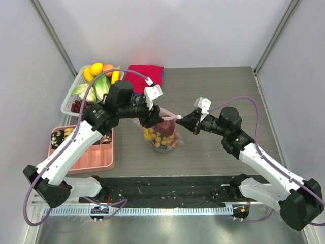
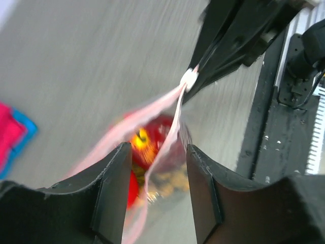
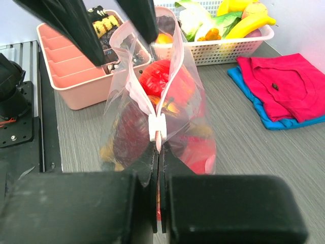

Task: Place the food in the zip-top bag and seal the zipper
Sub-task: Zip the zipper food storage bag at the center of the board.

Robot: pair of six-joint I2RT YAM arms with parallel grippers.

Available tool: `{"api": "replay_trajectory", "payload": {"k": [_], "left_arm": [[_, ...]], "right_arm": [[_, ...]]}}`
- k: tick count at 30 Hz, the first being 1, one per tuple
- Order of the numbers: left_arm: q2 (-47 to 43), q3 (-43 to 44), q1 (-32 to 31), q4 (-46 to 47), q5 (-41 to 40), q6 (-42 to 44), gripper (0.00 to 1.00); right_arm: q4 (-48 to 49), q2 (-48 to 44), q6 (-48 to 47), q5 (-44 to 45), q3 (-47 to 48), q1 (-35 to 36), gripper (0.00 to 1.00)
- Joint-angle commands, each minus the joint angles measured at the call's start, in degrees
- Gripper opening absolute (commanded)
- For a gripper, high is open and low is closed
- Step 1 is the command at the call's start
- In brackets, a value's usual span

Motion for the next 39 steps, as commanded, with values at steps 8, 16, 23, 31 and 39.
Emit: {"api": "replay_trajectory", "payload": {"k": [8, 16, 23, 31, 39], "left_arm": [[6.9, 8.2, -3.2, 4.4, 9.8, 21.0, 0.51], [10.1, 8.5, -6.9, 4.4, 12.3, 23.4, 0.50], [10.8, 8.5, -7.1, 3.6, 11.6, 23.5, 0.26], [7.7, 3.9, -4.5, 3.5, 7.5, 22.7, 0.15], [6.5, 2.0, -0.6, 3.1, 7.4, 21.5, 0.13]], "right_arm": [[2.5, -0.9, -1.7, -0.3, 4.2, 0.8, 0.01], [2.3, -1.0, -1.8, 0.1, 4.5, 1.1, 0.01], [1.9, -1.6, -2.0, 0.2, 4.3, 1.2, 0.01], [1.3, -3.2, -2.4, 1.4, 3.3, 1.2, 0.01], [0.7, -4.2, -2.5, 2.8, 2.9, 1.2, 0.01]]}}
